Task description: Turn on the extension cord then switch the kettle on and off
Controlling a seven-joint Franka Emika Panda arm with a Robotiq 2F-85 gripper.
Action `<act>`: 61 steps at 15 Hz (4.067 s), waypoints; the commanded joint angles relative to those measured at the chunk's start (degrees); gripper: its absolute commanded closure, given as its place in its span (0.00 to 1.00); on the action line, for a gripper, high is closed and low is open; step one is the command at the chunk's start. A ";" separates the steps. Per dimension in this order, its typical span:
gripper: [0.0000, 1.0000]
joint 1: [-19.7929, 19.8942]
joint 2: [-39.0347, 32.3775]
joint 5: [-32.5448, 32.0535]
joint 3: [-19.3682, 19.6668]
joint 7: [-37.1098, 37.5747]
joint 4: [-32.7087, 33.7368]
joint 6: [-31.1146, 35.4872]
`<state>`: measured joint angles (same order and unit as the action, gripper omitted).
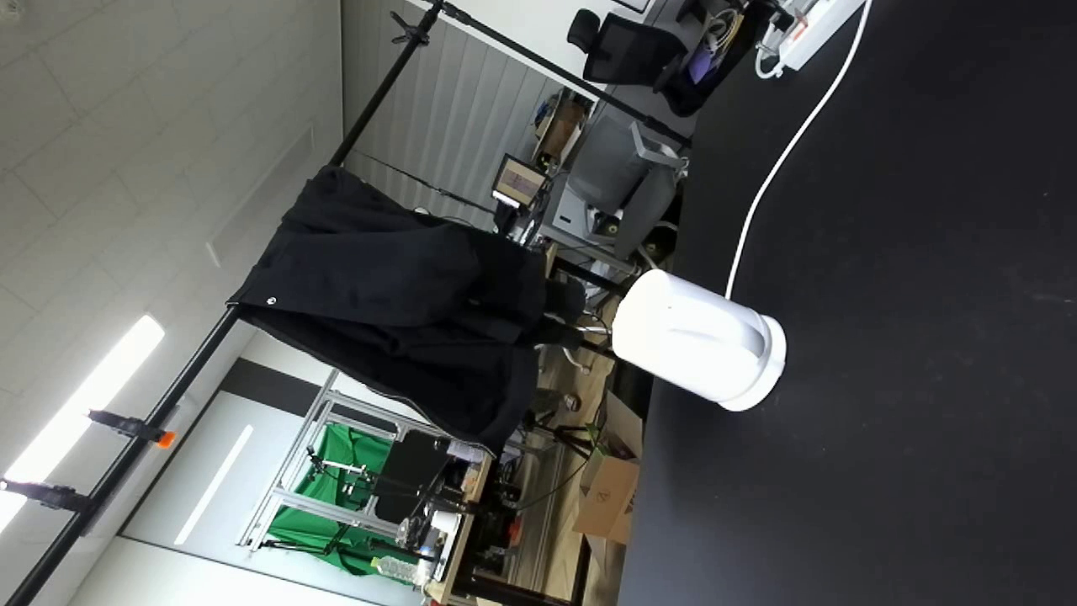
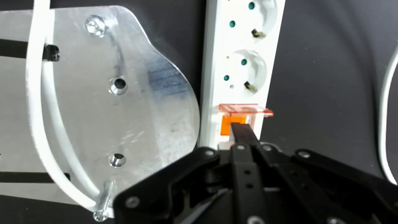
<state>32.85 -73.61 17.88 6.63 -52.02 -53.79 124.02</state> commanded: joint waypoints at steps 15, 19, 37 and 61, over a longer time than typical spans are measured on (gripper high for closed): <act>1.00 -0.13 -2.78 0.02 -1.01 -1.68 -0.09 3.58; 1.00 -1.66 -2.86 -1.53 0.36 -2.57 -1.98 6.48; 1.00 -12.78 8.32 -6.63 5.86 -2.50 -26.78 26.39; 1.00 -3.27 36.09 1.95 -23.66 -22.34 -53.49 24.62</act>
<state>29.56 -42.75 17.30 -15.91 -72.28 -101.76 148.89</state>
